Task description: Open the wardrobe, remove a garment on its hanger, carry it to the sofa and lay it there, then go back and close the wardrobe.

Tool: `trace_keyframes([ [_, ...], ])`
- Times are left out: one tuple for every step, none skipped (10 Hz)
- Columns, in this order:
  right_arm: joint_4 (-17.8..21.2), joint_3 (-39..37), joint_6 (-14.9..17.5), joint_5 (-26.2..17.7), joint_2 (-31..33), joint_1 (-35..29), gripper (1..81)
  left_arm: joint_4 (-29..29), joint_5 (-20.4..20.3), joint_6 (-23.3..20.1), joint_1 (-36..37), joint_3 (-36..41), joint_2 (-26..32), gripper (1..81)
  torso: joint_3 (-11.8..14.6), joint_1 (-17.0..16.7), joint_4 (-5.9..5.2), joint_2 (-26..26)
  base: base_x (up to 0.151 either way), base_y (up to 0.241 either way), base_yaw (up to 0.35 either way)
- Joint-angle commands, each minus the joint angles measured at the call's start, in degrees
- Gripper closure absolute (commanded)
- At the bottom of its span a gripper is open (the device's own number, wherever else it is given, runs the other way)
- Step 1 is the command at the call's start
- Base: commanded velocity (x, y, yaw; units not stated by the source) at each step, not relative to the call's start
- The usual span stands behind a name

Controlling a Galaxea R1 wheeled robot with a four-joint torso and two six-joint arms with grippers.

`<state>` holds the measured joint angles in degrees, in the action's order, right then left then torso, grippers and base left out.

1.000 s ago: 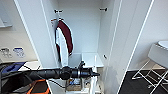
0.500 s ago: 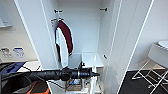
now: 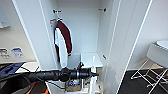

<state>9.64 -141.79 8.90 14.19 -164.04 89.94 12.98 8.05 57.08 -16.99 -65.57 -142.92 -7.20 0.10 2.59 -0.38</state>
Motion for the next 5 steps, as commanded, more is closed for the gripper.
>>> trace_keyframes([
  [0.5,0.7,-0.1,-3.5,4.1,-0.5,1.0,1.3,-2.2,-0.5,8.6,1.5,-0.8,81.1,0.0,0.0,0.0,0.0,0.0,0.0,-0.299],
  [0.2,1.3,-0.1,-3.8,5.4,-0.2,1.0,1.5,-2.0,-0.5,8.4,1.6,-0.5,81.1,0.0,0.0,0.0,0.0,0.0,0.0,-0.301],
  [-0.7,3.1,0.1,-5.0,6.8,0.1,1.0,1.6,-1.7,-0.5,8.4,1.8,-0.3,81.1,0.0,0.0,0.0,0.0,0.0,0.0,-0.302],
  [-0.7,5.5,0.3,-6.3,8.3,0.5,1.0,1.7,-1.6,-0.5,8.3,2.2,0.1,81.1,0.0,0.0,0.0,0.0,0.0,0.0,-0.305],
  [-0.8,8.1,0.3,-6.2,9.8,1.0,1.0,1.7,-1.7,-0.5,8.1,2.5,0.4,81.1,0.0,0.0,0.0,0.0,0.0,0.0,-0.306],
])
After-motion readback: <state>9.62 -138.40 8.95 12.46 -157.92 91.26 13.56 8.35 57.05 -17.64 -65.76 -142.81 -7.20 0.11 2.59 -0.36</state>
